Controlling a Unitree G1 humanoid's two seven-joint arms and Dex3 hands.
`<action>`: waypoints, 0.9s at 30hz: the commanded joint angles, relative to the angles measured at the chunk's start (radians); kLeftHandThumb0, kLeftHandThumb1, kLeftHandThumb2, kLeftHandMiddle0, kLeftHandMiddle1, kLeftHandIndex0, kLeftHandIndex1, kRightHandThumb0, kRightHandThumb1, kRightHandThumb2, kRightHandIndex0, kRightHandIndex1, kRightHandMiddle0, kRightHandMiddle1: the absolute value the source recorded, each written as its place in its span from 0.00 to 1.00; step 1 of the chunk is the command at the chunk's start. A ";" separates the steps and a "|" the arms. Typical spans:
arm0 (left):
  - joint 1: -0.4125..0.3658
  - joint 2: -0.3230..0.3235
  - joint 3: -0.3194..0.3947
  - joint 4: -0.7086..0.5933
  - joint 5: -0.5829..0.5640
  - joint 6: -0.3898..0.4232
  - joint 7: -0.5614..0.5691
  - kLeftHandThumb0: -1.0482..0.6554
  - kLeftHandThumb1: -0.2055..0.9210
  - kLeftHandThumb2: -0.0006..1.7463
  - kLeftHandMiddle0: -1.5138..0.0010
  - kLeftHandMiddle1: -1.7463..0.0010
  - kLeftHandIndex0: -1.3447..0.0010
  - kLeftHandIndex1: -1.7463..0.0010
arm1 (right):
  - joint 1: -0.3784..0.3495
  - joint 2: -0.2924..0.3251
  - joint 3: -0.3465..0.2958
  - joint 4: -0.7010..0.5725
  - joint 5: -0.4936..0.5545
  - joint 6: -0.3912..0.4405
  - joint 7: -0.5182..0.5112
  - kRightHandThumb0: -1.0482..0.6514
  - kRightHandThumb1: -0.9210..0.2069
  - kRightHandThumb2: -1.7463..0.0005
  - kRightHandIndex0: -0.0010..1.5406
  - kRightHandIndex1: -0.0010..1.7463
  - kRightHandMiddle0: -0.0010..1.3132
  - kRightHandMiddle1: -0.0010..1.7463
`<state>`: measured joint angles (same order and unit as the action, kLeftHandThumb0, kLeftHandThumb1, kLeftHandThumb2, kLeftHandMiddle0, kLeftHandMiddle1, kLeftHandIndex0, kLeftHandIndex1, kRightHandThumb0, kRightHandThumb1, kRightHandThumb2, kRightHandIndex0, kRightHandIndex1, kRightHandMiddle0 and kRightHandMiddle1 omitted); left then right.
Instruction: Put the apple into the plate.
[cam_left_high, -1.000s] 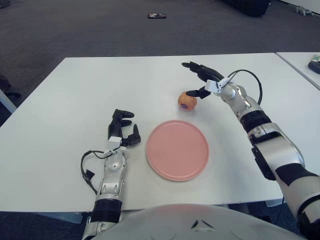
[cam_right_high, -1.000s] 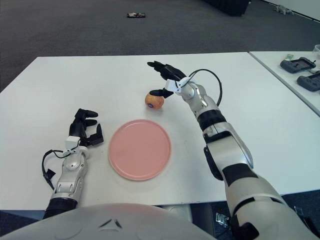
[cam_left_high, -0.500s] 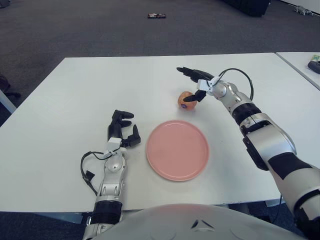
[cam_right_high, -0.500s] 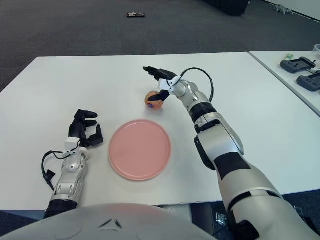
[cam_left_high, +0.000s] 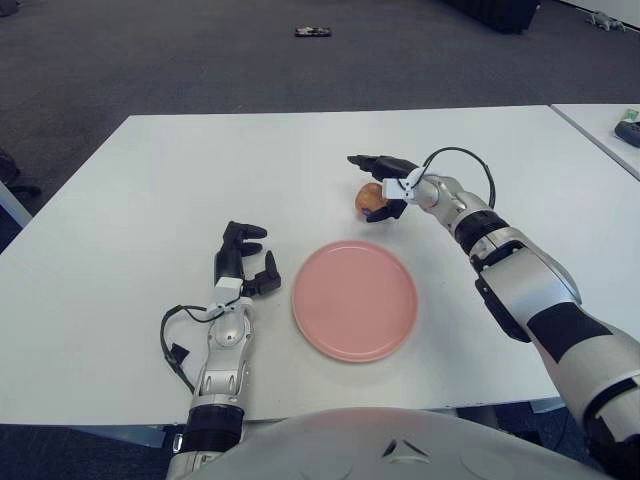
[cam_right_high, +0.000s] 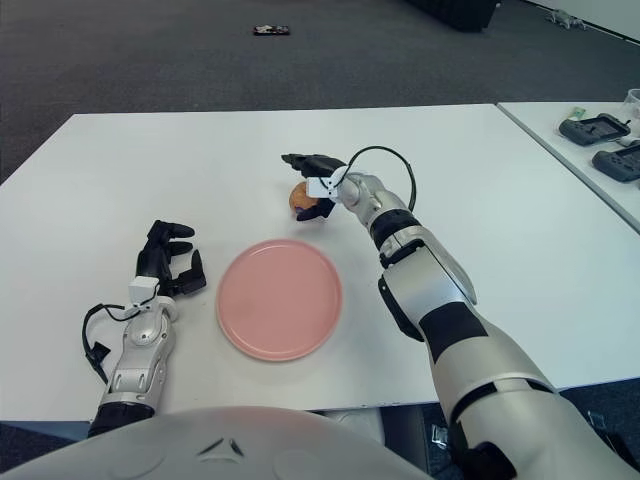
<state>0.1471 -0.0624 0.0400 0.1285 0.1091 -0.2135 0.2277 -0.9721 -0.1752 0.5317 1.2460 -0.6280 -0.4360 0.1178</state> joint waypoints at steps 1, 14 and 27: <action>0.023 -0.004 0.001 0.021 0.004 0.043 0.005 0.61 0.44 0.78 0.57 0.00 0.72 0.00 | -0.006 0.012 0.021 0.013 -0.021 -0.001 0.017 0.00 0.43 0.57 0.00 0.00 0.00 0.00; 0.025 -0.003 0.010 0.020 0.000 0.046 0.010 0.61 0.43 0.79 0.57 0.00 0.71 0.00 | 0.017 0.049 0.070 0.071 -0.051 0.071 0.081 0.04 0.43 0.56 0.00 0.00 0.00 0.00; 0.037 -0.001 0.010 0.008 -0.001 0.031 0.006 0.61 0.43 0.79 0.55 0.02 0.71 0.00 | 0.042 0.077 0.064 0.093 -0.035 0.161 0.073 0.09 0.51 0.46 0.00 0.00 0.00 0.00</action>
<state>0.1596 -0.0661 0.0432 0.1182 0.1077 -0.2070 0.2327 -0.9740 -0.1092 0.5918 1.3021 -0.6573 -0.3128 0.1576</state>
